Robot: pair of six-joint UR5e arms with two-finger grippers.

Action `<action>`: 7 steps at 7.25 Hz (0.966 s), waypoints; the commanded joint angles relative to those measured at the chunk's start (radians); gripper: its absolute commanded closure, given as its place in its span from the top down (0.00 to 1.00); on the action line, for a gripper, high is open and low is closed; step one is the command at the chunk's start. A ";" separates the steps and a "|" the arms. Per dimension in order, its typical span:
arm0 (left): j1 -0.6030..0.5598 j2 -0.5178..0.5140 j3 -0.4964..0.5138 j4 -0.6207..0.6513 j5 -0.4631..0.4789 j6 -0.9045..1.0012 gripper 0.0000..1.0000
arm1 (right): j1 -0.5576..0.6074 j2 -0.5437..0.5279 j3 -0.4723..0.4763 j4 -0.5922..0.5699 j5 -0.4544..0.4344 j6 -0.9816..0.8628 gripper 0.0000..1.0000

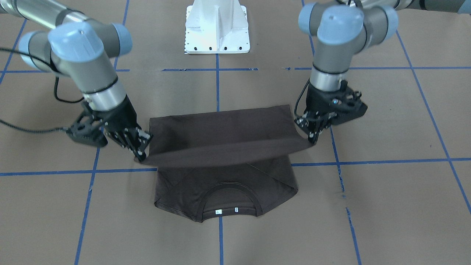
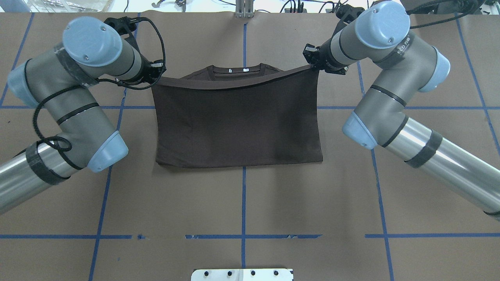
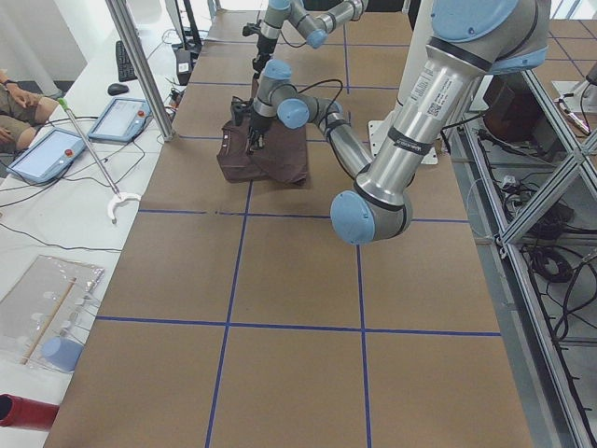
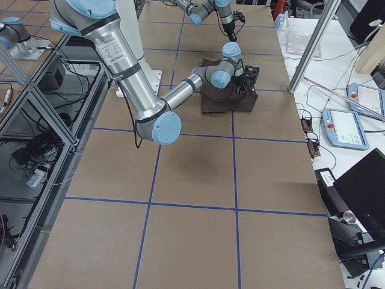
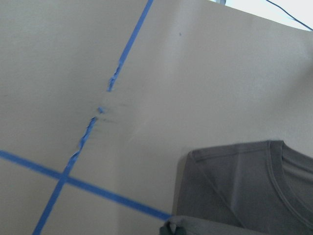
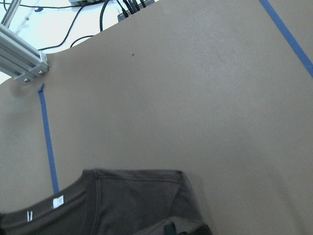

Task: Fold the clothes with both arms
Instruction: 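Lift the hem with both grippers and fold it toward the collar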

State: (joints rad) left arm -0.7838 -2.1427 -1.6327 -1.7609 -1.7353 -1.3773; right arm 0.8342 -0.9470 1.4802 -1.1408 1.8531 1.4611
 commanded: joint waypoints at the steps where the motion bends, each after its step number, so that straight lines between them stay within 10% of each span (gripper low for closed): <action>1: -0.003 -0.023 0.144 -0.110 0.006 0.001 0.00 | 0.019 0.089 -0.174 0.076 -0.002 -0.002 0.00; 7: -0.006 -0.051 0.203 -0.167 0.043 0.000 0.00 | 0.022 0.125 -0.225 0.078 -0.003 -0.002 0.00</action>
State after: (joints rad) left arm -0.7897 -2.1835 -1.4319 -1.9263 -1.6926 -1.3765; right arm 0.8559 -0.8411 1.2647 -1.0633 1.8511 1.4589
